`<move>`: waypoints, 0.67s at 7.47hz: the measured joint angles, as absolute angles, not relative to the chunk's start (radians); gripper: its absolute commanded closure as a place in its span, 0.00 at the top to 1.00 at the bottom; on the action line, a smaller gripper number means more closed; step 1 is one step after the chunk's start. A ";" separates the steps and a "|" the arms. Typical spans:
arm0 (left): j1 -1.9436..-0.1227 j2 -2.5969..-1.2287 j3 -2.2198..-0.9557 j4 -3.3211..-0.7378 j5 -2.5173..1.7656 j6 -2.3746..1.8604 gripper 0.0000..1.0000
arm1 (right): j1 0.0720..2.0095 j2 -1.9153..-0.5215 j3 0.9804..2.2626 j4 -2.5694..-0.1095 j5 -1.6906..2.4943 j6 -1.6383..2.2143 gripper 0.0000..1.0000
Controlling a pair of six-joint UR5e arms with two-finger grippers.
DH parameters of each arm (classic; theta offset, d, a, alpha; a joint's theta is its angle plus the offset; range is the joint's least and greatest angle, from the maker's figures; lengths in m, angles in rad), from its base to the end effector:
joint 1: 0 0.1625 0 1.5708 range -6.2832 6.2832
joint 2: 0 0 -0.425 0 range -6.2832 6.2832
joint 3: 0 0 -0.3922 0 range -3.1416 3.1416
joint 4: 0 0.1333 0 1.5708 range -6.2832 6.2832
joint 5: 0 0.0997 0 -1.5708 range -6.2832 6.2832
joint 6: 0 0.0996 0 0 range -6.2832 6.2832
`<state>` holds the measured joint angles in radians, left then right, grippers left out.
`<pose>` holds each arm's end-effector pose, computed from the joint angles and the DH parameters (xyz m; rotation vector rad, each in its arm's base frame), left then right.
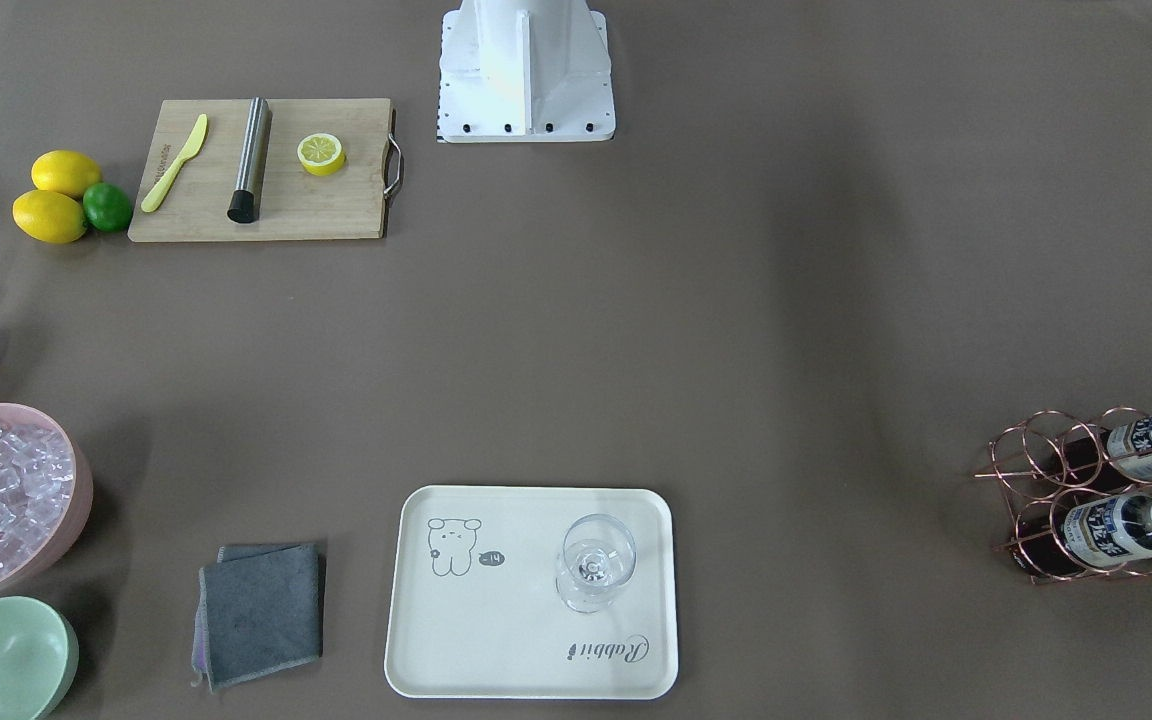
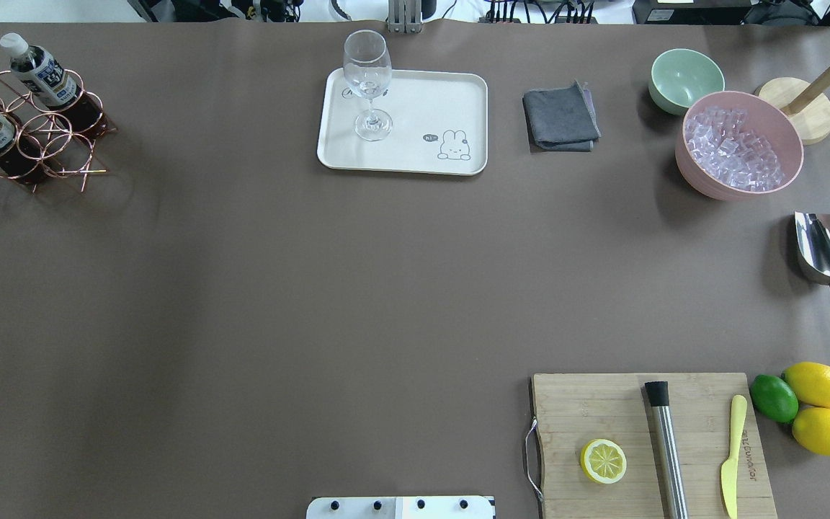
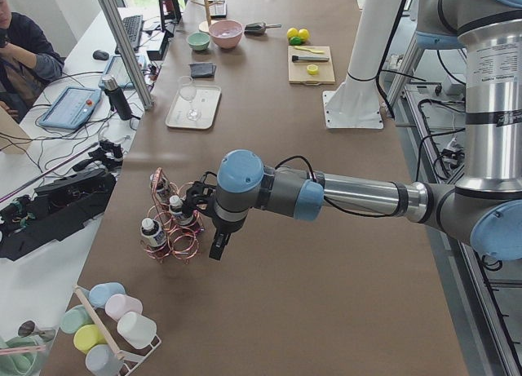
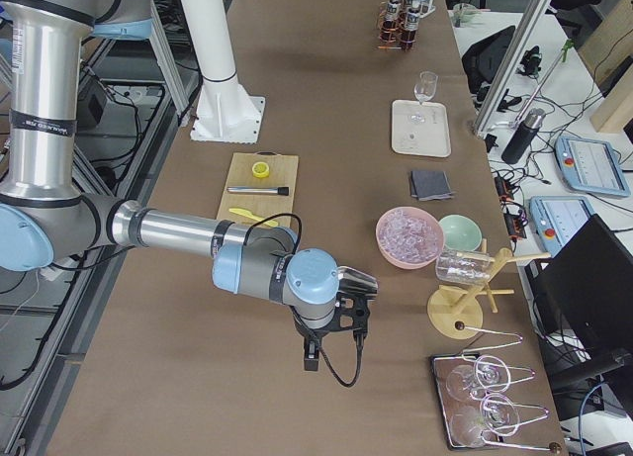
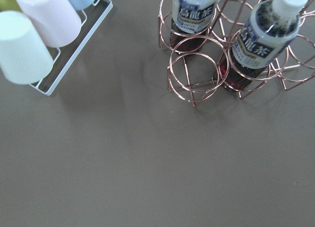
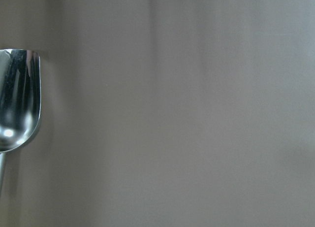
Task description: Take tea from basket to plate
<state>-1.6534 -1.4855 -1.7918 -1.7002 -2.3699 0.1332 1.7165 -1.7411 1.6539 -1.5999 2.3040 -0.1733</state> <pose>-0.1002 -0.4601 0.5738 0.3351 0.7631 0.1536 0.1253 -0.3951 0.7006 0.0067 -0.7406 0.0163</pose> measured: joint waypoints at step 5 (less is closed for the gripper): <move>-1.736 -1.861 -1.751 -1.233 -2.367 0.833 0.96 | 1.717 -1.741 1.654 -1.600 2.304 -0.173 1.00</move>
<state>-1.7361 -1.8605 -1.7514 -1.2333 -2.3669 0.8327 1.7165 -1.7410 1.6537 -1.5999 2.3041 -0.1733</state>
